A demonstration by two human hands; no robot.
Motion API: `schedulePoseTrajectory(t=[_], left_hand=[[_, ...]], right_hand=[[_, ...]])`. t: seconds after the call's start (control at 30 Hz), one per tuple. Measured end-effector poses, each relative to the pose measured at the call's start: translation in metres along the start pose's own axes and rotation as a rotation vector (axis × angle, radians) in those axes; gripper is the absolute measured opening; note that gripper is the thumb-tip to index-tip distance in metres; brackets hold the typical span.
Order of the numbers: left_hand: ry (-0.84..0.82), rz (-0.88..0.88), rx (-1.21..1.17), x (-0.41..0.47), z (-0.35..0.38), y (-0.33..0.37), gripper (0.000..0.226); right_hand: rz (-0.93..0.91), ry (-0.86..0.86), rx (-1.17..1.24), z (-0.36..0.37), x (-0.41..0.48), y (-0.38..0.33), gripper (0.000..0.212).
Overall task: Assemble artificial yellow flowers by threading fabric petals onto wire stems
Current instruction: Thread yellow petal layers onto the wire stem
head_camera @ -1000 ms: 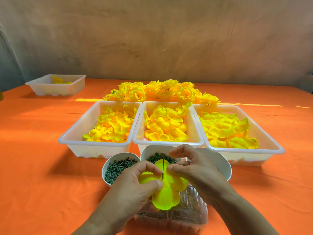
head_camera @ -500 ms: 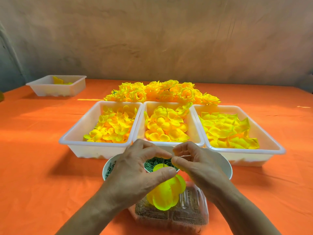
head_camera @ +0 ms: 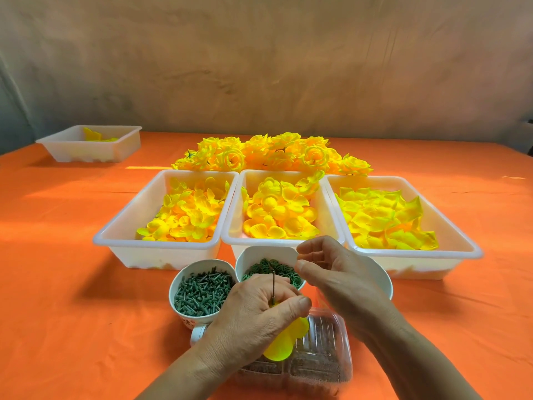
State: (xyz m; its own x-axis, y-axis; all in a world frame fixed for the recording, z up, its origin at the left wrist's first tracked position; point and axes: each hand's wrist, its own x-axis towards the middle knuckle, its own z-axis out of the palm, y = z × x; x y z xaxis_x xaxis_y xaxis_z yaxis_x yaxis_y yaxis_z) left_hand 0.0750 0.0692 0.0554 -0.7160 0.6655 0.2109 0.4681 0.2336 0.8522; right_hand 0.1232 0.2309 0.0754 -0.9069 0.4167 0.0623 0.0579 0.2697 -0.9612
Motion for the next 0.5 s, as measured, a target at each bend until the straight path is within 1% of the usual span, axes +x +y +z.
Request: schedulePoseTrajectory(t=[0.17, 0.4, 0.5], left_hand=[[0.027, -0.028, 0.002, -0.0025, 0.0054, -0.0045, 0.030], [0.014, -0.095, 0.024, 0.0009, 0.0060, -0.0009, 0.030], [-0.015, -0.114, 0.054, 0.0015, 0.0043, 0.0011, 0.020]], right_hand=[[-0.005, -0.023, 0.023, 0.0028, -0.0013, -0.0022, 0.015], [0.027, -0.061, 0.043, 0.0058, -0.0002, -0.0035, 0.016], [0.025, -0.077, 0.033, 0.0061, 0.0018, -0.0034, 0.016]])
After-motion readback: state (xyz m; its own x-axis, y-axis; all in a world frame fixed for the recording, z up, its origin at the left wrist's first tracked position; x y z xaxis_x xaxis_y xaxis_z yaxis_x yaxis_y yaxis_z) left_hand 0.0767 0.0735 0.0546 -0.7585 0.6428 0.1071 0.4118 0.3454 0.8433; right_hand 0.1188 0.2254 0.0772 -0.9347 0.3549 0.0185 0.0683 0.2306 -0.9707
